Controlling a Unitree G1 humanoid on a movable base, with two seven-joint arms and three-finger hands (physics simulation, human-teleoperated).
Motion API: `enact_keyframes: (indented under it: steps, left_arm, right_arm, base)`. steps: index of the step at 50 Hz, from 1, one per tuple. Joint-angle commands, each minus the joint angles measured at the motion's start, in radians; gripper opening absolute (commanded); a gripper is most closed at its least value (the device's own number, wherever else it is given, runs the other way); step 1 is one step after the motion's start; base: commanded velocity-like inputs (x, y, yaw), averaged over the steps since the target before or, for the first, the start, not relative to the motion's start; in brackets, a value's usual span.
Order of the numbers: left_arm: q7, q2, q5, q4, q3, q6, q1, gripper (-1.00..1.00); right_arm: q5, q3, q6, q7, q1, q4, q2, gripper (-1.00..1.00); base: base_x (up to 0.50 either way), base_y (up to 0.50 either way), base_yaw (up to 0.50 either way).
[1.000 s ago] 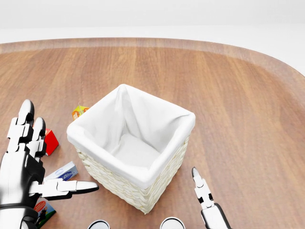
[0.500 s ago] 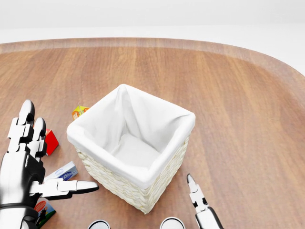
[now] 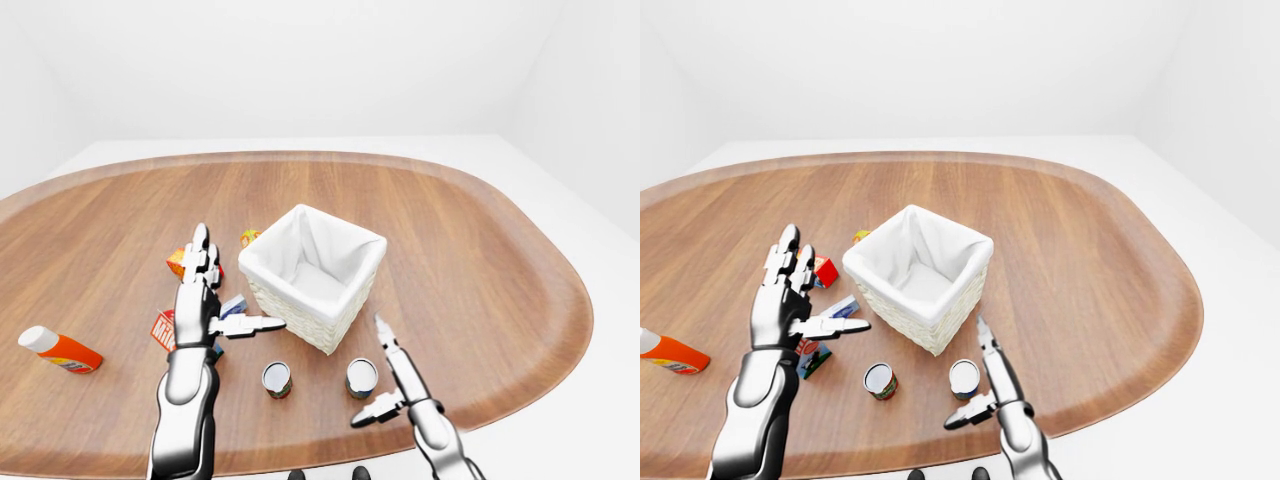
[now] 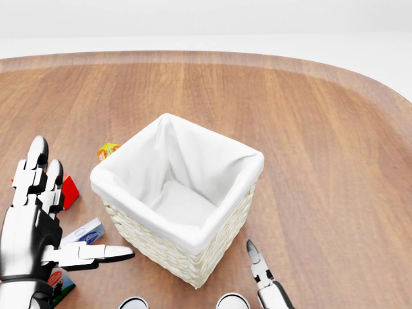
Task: Pick up the alphabet soup, and put it in the basket.
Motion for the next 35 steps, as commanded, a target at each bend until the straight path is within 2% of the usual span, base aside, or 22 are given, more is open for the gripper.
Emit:
enact_keyframes:
  steps: [1,15,35]
  left_arm:
    - [0.000,-0.001,0.002,0.000,-0.002,0.000,0.000,1.00]
    - [-0.001,0.000,0.003,-0.002,-0.002,0.002,0.001,1.00]
    - [0.000,0.002,0.003,0.018,0.000,-0.009,-0.008,1.00]
  right_arm:
    - [-0.011,-0.002,-0.008,0.001,-0.017,0.036,0.005,1.00]
    - [-0.024,-0.009,-0.034,-0.007,-0.040,0.100,0.007,1.00]
    - [-0.037,-0.019,-0.037,-0.010,-0.071,0.177,0.013,1.00]
  base:
    - [0.00,0.00,0.00]
    - [0.00,0.00,0.00]
    - [0.00,0.00,0.00]
